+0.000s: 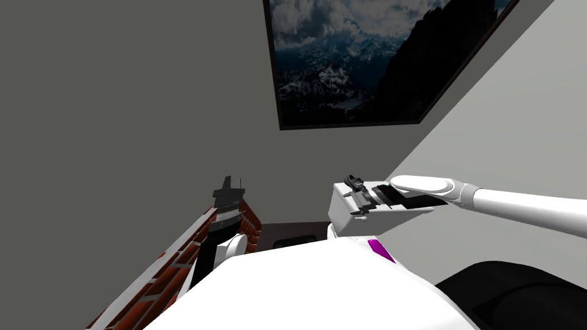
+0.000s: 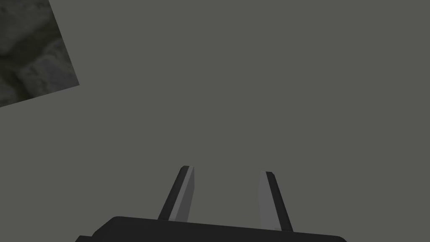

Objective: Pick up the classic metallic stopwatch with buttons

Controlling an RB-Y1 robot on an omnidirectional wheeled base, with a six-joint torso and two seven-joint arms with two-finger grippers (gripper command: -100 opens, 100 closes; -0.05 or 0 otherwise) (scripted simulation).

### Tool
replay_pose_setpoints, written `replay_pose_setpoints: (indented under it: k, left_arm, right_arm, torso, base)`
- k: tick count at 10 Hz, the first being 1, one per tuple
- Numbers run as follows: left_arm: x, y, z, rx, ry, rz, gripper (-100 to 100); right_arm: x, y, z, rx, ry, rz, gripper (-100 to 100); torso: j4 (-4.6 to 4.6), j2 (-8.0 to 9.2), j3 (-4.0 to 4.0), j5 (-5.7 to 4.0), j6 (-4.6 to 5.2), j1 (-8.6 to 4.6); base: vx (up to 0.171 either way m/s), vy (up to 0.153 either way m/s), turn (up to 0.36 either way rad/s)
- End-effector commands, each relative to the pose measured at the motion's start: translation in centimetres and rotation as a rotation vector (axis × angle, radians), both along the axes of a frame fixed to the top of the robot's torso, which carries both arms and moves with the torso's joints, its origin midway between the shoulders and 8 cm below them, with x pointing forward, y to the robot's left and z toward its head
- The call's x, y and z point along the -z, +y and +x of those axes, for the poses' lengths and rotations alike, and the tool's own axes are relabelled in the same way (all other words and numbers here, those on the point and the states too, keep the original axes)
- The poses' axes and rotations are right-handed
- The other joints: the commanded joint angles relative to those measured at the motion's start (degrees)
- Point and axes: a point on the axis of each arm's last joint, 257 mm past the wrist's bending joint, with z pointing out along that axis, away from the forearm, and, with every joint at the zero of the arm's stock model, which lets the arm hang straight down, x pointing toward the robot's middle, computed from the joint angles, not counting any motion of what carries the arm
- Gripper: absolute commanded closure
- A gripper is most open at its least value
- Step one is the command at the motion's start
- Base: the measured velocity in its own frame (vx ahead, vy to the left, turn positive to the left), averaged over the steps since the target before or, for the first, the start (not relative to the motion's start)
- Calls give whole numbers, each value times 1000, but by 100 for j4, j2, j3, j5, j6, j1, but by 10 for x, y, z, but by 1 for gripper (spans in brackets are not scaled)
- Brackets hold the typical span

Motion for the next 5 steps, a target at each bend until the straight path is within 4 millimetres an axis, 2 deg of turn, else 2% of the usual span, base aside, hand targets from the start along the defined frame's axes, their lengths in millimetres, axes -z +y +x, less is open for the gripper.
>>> replay_pose_setpoints:
  k: [1, 5]
  left_arm:
    - [0, 0, 0, 0, 0, 0, 0]
    - [0, 0, 0, 0, 0, 0, 0]
  right_arm:
    - [-4, -16, 1, -24, 15, -60, -100]
    - [-18, -51, 6, -73, 52, -200, -100]
  torso:
    - [0, 0, 0, 0, 0, 0]
    - [1, 3, 2, 0, -1, 1]
  base:
    - [-19, -10, 29]
    - [-29, -9, 24]
